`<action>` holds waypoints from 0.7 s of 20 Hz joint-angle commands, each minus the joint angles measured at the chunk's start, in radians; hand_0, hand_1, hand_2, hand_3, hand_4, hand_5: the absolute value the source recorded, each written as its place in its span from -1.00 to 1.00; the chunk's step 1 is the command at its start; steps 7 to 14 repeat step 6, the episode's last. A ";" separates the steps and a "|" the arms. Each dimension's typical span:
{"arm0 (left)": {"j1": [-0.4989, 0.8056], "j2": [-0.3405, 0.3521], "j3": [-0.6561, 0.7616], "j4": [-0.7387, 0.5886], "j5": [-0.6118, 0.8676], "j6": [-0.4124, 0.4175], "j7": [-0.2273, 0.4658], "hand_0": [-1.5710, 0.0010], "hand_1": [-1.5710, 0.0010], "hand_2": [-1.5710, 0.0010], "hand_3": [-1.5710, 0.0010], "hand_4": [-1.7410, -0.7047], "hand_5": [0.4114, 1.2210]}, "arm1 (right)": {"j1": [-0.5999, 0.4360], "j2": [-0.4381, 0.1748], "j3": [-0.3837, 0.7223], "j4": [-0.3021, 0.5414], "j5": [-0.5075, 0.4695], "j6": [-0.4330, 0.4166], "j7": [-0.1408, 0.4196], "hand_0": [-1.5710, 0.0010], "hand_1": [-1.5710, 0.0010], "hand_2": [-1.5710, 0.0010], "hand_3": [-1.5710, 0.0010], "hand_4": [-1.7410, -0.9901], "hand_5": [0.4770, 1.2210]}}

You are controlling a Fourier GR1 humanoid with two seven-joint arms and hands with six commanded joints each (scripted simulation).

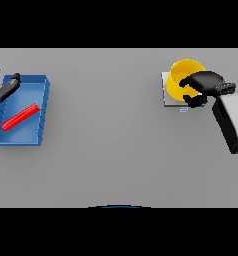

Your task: Pick up the red beaker and tilt it to pour out 1 green nut into yellow bowl. Pick up the yellow bowl and place it on the metallic measuring scale.

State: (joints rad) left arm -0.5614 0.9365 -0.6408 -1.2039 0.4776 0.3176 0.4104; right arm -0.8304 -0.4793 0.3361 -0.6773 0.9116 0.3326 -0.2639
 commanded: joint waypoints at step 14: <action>-0.001 -0.003 -0.001 -0.001 -0.003 0.007 0.001 1.00 1.00 1.00 1.00 0.97 -0.30 | 0.011 -0.005 -0.003 0.013 -0.002 0.032 0.034 0.95 0.92 0.87 0.65 -0.12 -0.24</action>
